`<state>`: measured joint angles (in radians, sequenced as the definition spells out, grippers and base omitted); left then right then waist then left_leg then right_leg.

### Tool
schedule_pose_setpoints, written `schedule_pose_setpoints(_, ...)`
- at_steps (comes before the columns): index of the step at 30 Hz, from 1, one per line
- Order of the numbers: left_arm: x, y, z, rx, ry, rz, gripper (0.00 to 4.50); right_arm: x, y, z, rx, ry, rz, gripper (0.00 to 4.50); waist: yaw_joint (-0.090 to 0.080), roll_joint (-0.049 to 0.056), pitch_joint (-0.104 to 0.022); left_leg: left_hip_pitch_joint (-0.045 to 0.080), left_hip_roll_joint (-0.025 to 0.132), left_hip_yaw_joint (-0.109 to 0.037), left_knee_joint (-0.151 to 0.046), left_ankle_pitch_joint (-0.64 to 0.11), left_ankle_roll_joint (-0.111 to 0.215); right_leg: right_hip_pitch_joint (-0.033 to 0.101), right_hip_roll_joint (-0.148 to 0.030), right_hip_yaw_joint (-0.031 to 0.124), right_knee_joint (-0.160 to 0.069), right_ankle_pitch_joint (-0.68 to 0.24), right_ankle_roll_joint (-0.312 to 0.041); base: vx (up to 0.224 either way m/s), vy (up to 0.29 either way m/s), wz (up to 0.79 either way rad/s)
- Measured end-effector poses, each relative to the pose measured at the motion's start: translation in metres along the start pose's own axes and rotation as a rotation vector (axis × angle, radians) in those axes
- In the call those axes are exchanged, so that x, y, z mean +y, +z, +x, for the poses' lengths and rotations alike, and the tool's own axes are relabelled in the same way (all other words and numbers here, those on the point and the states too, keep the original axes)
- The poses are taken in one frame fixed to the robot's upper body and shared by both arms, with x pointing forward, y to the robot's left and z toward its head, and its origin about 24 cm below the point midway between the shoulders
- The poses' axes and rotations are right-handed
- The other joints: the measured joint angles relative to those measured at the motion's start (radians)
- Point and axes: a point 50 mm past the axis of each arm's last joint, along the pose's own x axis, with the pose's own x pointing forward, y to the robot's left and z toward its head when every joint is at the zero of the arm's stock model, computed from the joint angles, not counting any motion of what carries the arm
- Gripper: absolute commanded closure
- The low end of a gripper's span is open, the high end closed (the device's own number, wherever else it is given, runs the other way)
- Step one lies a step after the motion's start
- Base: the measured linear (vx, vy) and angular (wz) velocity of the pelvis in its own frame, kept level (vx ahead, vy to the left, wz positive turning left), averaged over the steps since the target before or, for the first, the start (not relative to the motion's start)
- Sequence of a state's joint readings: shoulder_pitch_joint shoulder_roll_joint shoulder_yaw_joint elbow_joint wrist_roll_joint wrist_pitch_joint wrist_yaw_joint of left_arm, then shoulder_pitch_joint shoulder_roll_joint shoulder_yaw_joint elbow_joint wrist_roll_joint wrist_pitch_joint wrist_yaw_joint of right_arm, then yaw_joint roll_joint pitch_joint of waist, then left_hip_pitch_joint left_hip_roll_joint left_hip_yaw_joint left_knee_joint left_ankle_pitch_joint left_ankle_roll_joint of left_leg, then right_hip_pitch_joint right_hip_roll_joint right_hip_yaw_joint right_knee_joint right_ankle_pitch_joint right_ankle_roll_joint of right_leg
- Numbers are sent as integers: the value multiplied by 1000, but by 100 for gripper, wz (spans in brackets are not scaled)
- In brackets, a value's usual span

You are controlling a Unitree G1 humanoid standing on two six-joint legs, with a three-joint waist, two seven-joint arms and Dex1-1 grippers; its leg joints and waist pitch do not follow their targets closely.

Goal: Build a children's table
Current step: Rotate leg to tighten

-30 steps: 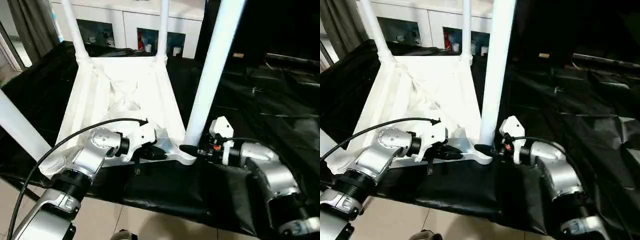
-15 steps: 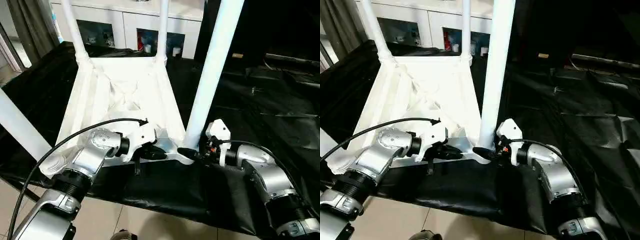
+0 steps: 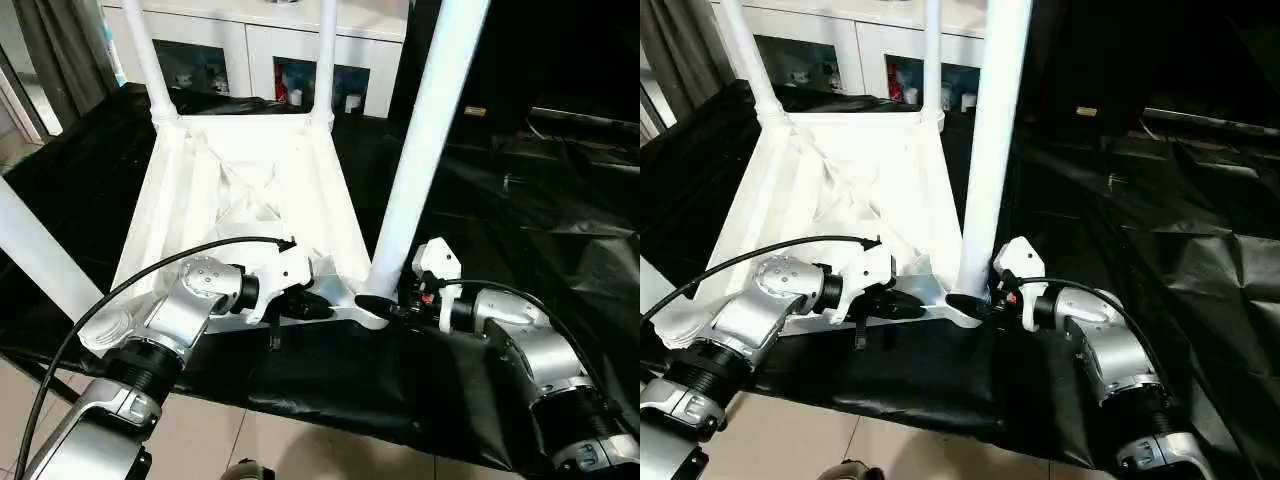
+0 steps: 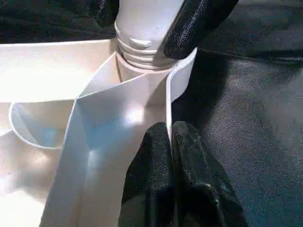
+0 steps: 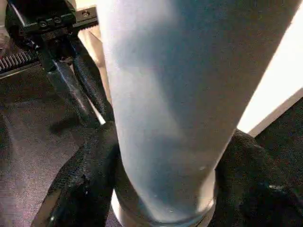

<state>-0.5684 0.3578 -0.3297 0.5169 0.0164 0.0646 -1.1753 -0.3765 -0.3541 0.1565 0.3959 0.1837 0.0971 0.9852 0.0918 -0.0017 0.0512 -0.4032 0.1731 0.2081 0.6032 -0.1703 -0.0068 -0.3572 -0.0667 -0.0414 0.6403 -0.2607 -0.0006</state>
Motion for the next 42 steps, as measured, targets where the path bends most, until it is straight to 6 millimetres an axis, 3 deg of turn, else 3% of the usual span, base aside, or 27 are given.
schedule_pose_setpoints(10,0,0,3,3,20,-2,450,-1,-2,1,2,-26,7,191,0,-1,0,0,0,0,0,0,0,0,0,0,0,0,0,0,0,0)
schedule_pose_setpoints(17,12,10,30,20,188,-63,450,-8,-11,23,-68,-385,141,192,-13,-14,-7,8,-1,0,-1,3,-4,0,-4,-2,2,4,-1,0,0,0)
schedule_pose_setpoints(26,22,22,57,47,328,-120,450,-20,-4,47,-65,-677,223,192,-30,-17,-9,13,-4,1,-6,3,-4,0,-8,-2,-5,8,1,0,0,0)
schedule_pose_setpoints(28,22,23,56,44,332,-112,450,-21,-2,47,-69,-678,214,192,-31,-17,-10,12,-4,1,-8,3,-4,4,-8,-3,-8,9,3,0,0,0)
schedule_pose_setpoints(30,23,23,55,40,328,-104,450,-21,-2,46,-73,-662,204,136,-31,-17,-9,12,-4,1,-10,3,-4,6,-8,-3,-10,10,4,0,0,0)
schedule_pose_setpoints(32,23,22,53,41,326,-97,450,-22,-2,44,-78,-640,199,122,-31,-17,-9,12,-4,2,-10,3,-4,5,-8,-3,-10,10,4,0,0,0)
schedule_pose_setpoints(36,25,15,40,37,305,-68,450,-22,-3,29,-79,-460,175,87,-37,-19,-7,12,-3,2,-12,3,-4,4,-7,-3,-12,9,4,0,0,0)
schedule_pose_setpoints(42,20,9,21,6,205,-39,450,-22,0,5,-34,-251,104,87,-32,-19,-7,0,-1,2,-13,3,-4,-8,-6,-5,-11,10,5,0,0,0)
